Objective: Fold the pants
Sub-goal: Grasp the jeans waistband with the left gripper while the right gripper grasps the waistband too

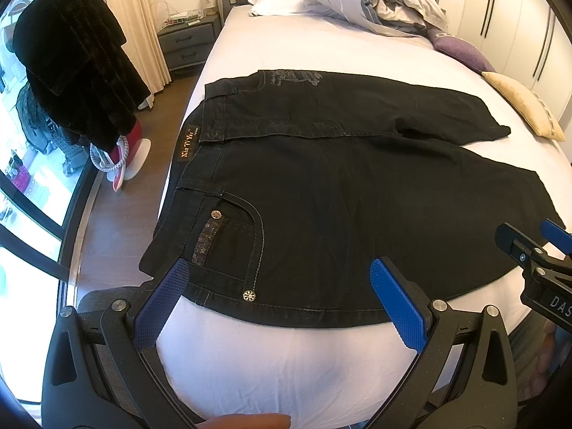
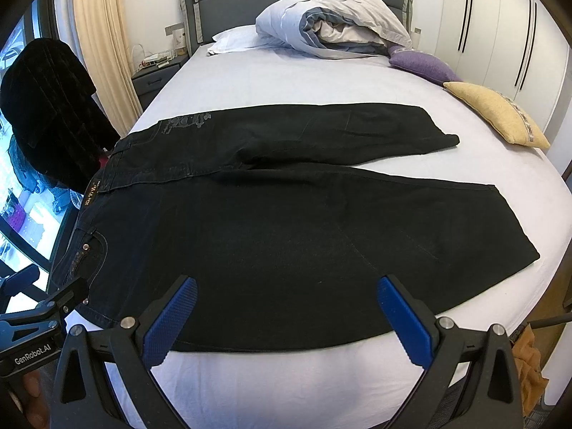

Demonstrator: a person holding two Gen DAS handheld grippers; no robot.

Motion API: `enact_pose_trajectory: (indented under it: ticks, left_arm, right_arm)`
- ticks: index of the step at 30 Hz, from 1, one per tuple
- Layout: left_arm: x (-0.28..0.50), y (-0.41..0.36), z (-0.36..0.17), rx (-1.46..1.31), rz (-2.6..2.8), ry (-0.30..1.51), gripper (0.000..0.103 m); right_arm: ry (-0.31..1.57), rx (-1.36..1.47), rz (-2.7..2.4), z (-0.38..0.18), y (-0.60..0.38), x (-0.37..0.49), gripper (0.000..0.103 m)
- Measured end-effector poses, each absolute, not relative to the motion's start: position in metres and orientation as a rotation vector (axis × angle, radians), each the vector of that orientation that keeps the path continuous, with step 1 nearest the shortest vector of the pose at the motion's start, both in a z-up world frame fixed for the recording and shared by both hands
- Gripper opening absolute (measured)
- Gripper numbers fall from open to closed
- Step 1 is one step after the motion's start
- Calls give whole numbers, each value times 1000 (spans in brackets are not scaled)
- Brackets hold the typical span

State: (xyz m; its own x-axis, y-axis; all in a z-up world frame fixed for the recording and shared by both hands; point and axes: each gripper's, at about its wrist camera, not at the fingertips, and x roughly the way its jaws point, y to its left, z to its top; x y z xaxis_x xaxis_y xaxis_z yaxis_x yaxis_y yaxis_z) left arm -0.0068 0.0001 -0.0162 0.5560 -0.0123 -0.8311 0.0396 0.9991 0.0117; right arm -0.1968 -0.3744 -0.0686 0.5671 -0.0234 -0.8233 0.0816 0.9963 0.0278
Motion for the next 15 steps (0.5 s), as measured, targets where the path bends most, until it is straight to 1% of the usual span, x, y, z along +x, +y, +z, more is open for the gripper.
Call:
enact_pose_trajectory:
  ticks: [6, 10, 12, 15]
  left_arm:
    - [0, 0, -16, 34, -41, 993, 103]
    - [13, 6, -13, 40, -82, 980, 103]
    - [30, 11, -10, 64, -125, 976, 103]
    - [68, 19, -6, 107, -199, 980, 103]
  right_arm:
    - [990, 80, -18, -71, -377, -189, 103]
    - [992, 110, 131, -66, -384, -175, 103]
    - [961, 116, 271, -54, -388, -158, 103]
    - [876, 15, 444, -29, -390, -127, 103]
